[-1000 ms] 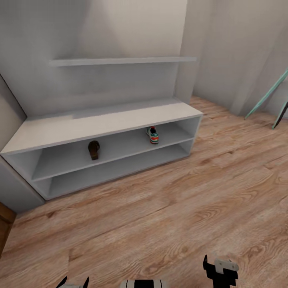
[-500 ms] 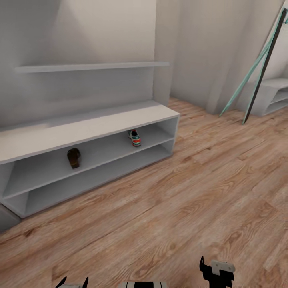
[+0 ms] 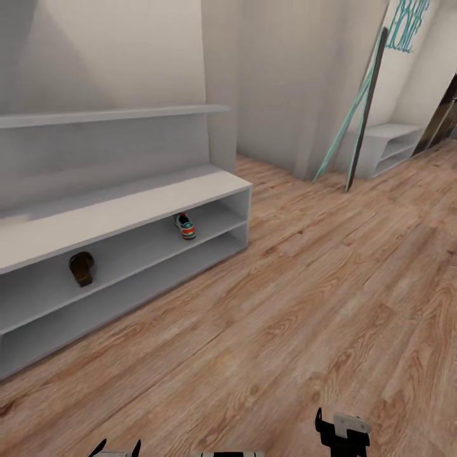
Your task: Pick up the two gym shoes and the two sandals from the corridor floor and place them onto the hallstand (shoe rack) in the corridor, making sure they are on the rack and not on the floor. Arrange them so the two gym shoes are next to each other and the two sandals are next to each other.
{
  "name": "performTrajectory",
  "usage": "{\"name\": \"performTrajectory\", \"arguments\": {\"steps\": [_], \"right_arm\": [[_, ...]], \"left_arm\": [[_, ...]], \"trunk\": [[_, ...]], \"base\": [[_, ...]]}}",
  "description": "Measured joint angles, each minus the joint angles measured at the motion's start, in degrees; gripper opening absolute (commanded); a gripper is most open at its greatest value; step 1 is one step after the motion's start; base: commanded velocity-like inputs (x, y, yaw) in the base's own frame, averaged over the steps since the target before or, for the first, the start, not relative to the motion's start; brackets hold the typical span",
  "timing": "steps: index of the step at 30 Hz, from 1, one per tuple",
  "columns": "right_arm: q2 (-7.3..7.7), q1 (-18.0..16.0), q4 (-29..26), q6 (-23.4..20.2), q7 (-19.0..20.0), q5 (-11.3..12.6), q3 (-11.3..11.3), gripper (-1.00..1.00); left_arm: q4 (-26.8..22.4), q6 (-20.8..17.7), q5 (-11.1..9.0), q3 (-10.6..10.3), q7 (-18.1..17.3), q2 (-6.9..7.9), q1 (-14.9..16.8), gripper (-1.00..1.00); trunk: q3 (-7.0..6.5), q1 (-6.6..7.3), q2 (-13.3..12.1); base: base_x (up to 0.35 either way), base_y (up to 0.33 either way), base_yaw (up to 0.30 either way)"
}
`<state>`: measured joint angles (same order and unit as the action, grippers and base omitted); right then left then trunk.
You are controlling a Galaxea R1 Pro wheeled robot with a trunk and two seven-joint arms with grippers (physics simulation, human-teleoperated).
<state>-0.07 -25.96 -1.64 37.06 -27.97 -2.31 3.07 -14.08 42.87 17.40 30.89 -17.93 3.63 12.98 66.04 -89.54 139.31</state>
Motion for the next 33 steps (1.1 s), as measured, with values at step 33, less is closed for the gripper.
{"name": "performTrajectory", "arguments": {"steps": [33], "right_arm": [[-0.16, 0.08, -0.01, -0.01, 1.81, -0.01, 0.06, 1.00]], "left_arm": [[0.00, -0.03, -0.27, 0.15, 0.83, -0.17, 0.00, 1.00]], "trunk": [[-1.44, 1.76, -3.22]], "base": [[0.000, 0.000, -0.300]]}}
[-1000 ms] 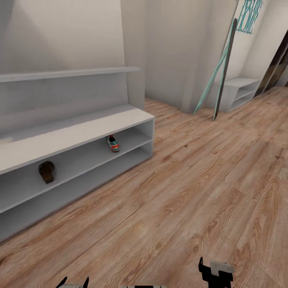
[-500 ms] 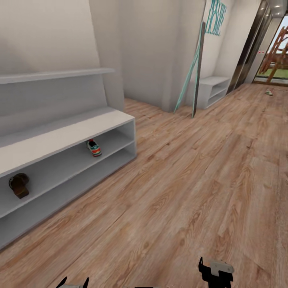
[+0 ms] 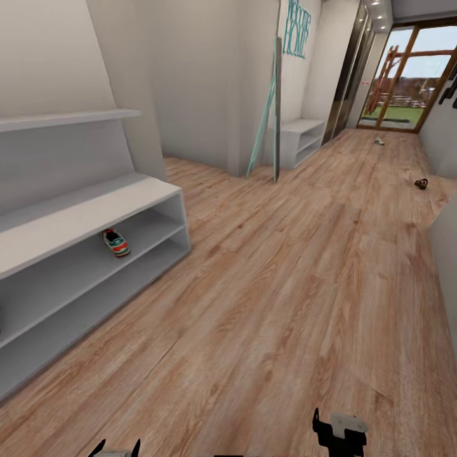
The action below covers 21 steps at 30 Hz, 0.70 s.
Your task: Pick up the two gym shoes and the two sandals from the corridor floor and place them onto the hallstand (shoe rack) in the corridor, making sure they are on the rack and not on the floor. Arrange them so the two gym shoes are next to each other and the two sandals are next to each other.
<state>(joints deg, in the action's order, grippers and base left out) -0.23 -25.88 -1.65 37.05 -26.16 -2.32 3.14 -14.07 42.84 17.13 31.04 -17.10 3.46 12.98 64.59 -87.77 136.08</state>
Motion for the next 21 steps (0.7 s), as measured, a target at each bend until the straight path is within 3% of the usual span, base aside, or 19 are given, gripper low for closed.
{"name": "performTrajectory", "arguments": {"steps": [1, 6, 21], "right_arm": [[-0.05, 0.00, 0.00, -0.04, 3.43, -0.06, 0.06, 1.00], [-0.01, 0.00, -0.04, -0.06, 9.34, 0.03, -0.12, 1.00], [0.41, 0.00, -0.08, -0.13, 11.74, 0.18, -0.32, 1.00]], "left_arm": [[0.00, -0.03, -0.06, 0.03, 1.57, -0.05, 0.00, 1.00], [0.03, -0.03, -0.07, -0.01, 4.79, -0.12, 0.00, 1.00], [0.02, -0.01, -0.04, -0.07, 6.60, -0.17, 0.00, 1.00]], "trunk": [[0.00, 0.00, 0.00], [0.00, 0.00, 0.00], [0.00, 0.00, 0.00]], "base": [[0.000, 0.000, -0.300], [0.000, 0.000, -0.300], [0.002, 0.000, -0.300]]}}
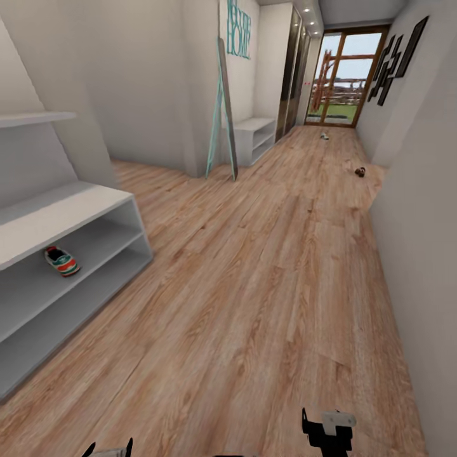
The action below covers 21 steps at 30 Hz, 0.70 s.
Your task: Pick up the two gym shoes and the two sandals from the corridor floor and place them onto the hallstand (shoe rack) in the corridor, making sure they are on the rack and not on the floor. Arrange them so the two gym shoes are next to each other and the two sandals are next to each other.
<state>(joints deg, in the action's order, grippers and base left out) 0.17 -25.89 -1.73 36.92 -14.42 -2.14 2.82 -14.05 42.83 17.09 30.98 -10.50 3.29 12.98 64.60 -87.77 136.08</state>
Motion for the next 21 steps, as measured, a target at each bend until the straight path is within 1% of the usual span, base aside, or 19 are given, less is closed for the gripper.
{"name": "performTrajectory", "arguments": {"steps": [3, 7, 21], "right_arm": [[0.20, 0.00, 0.00, -0.01, 0.02, 0.01, -0.03, 1.00], [0.30, 0.00, 0.00, 0.00, 0.03, 0.03, -0.03, 1.00], [0.36, 0.00, 0.00, -0.04, 0.03, 0.24, 0.02, 1.00]], "left_arm": [[0.02, -0.03, 0.04, -0.06, 0.02, -0.01, 0.00, 1.00], [0.04, -0.04, 0.10, -0.13, 0.03, -0.02, 0.00, 1.00], [0.06, -0.04, 0.10, -0.18, 0.03, -0.02, 0.00, 1.00]], "trunk": [[0.00, 0.01, 0.00], [0.00, 0.03, 0.00], [0.00, 0.03, 0.00]], "base": [[0.128, 0.000, -0.300], [0.245, 0.000, -0.300], [0.321, 0.000, -0.300]]}}
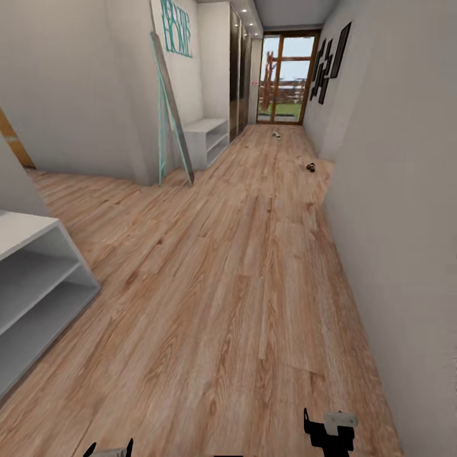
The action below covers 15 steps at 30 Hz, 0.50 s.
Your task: Pick up the two gym shoes and the two sandals from the corridor floor and place them onto the hallstand (shoe rack) in the corridor, making sure they are on the rack and not on the floor. Arrange them so the two gym shoes are next to each other and the two sandals are next to each other.
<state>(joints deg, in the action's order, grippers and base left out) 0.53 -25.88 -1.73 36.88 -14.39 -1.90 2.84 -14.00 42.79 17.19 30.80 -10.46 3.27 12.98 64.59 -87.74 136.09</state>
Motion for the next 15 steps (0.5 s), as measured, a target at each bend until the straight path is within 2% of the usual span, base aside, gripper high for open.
{"name": "performTrajectory", "arguments": {"steps": [6, 15], "right_arm": [[0.00, 0.00, 0.00, 0.00, 0.06, 0.00, 0.02, 1.00], [0.00, -0.01, 0.08, 0.00, 0.38, -0.19, 0.08, 1.00]], "left_arm": [[0.00, 0.01, -0.03, 0.00, 0.00, 0.00, 0.00, 1.00], [-0.01, 0.06, -0.04, 0.00, 0.00, 0.00, -0.01, 1.00]], "trunk": [[0.00, 0.00, 0.00], [0.00, 0.00, 0.00]], "base": [[0.337, 0.000, -0.252], [0.338, 0.000, -0.043]]}}
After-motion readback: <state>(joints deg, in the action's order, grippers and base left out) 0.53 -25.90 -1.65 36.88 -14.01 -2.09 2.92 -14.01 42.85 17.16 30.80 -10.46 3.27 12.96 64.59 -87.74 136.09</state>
